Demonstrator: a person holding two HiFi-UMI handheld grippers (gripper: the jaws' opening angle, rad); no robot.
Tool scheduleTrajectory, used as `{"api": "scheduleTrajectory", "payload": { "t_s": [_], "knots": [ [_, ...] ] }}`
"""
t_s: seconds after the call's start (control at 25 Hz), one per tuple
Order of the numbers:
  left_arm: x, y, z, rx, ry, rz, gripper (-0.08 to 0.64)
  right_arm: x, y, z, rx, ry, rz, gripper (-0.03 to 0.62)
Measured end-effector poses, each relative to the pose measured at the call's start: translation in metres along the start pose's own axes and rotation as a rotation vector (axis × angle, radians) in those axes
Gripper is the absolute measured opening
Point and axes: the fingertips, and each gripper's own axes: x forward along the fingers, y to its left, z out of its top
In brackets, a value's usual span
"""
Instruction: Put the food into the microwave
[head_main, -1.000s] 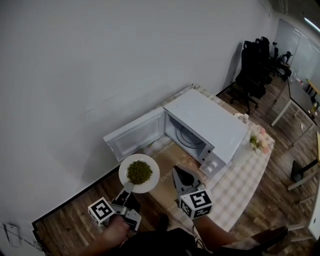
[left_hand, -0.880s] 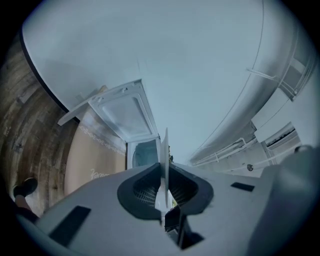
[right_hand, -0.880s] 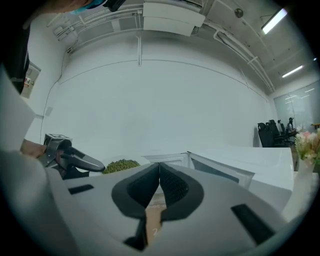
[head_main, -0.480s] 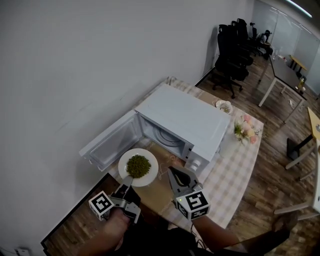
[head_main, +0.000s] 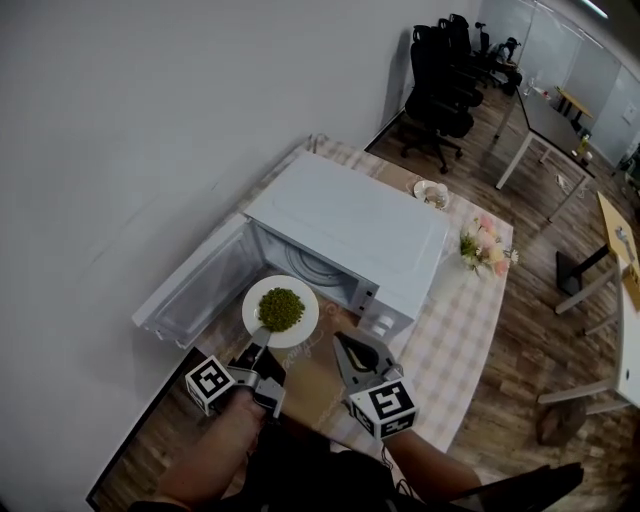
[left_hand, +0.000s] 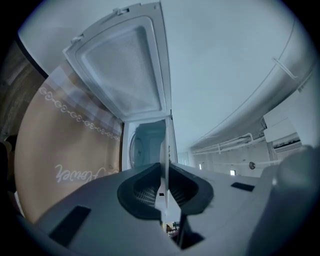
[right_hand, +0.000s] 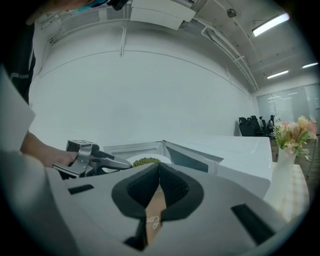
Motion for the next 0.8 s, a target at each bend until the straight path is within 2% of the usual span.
{"api": "scheduleTrajectory", "payload": {
  "t_s": [0.52,0.8],
  "knots": [
    [0.09,0.068,0.009,-0.06,0.09,0.039,0.037,0.004,-0.026,-0.028,0.026,0.091,-0.132,0.009],
    [0.121,0.097,0.0,-0.088,0.137,0.055,0.037,0.003,-0.035,-0.04,0.05,0.128,-0.189,0.009]
  ]
}}
